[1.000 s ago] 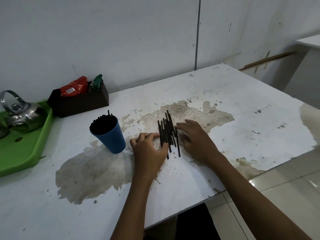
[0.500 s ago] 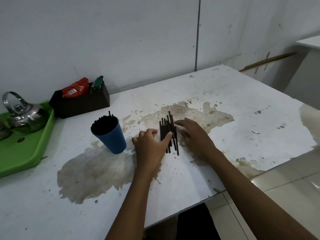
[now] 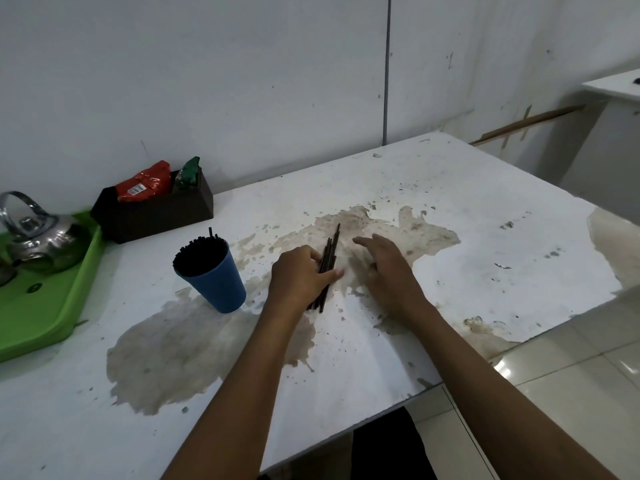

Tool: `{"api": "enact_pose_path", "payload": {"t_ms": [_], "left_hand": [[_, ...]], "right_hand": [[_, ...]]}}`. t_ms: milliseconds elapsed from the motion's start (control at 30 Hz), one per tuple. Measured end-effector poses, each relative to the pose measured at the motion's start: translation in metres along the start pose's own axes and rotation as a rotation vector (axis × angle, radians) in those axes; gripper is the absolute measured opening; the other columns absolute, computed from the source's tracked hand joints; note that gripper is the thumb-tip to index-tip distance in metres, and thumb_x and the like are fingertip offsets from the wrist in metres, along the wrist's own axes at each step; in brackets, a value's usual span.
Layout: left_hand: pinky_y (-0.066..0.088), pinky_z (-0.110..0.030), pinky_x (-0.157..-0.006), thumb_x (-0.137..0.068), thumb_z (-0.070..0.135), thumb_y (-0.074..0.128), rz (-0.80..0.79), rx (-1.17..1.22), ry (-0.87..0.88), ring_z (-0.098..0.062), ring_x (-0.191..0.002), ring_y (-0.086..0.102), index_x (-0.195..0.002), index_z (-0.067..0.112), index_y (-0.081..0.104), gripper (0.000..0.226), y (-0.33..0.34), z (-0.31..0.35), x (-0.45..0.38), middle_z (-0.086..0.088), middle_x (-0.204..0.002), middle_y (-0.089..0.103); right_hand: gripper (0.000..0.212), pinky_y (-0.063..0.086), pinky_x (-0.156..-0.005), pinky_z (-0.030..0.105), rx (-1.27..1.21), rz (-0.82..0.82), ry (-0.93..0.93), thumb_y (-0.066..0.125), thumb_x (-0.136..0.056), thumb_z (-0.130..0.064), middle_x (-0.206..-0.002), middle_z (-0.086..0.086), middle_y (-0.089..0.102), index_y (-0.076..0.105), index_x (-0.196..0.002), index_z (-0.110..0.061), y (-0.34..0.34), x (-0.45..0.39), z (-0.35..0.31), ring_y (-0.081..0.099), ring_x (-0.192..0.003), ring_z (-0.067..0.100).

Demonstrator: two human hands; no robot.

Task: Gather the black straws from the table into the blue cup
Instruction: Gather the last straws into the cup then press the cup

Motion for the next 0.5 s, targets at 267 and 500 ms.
{"api": "enact_pose_path", "payload": {"t_ms": [267,500], "left_hand": [[0.049,-0.036,-0.089,-0.072,0.081,0.054,0.138,-0.111,0.052,-0.021,-0.114,0.046,-0.132,0.029,0.054,0.079,0.015,-0.019,0.021,0.004,-0.124,0.058],[0.04,-0.03,-0.087,-0.08,0.068,0.056,0.314,-0.11,0.106,-0.019,-0.109,0.04,-0.124,0.029,0.062,0.059,0.024,-0.023,0.04,0.003,-0.118,0.055]], "right_hand": [[0.057,-0.007,-0.118,0.057,0.601,-0.19,-0.29,0.035,-0.1,-0.024,-0.164,-0.005,0.015,0.021,-0.155,-0.02,0.018,-0.007,-0.011,-0.003,-0.152,0.015],[0.051,-0.002,-0.12,0.053,0.314,-0.177,-0.289,0.045,-0.092,-0.004,-0.147,-0.005,0.049,0.05,-0.14,-0.022,0.015,-0.013,-0.011,0.015,-0.15,0.014]]}}
Point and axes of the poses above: each hand's wrist, its own x-axis away from the middle knuckle, its own y-axis out of the palm, z = x × y, the point moved 4 cm from there along -x, towards the middle knuckle
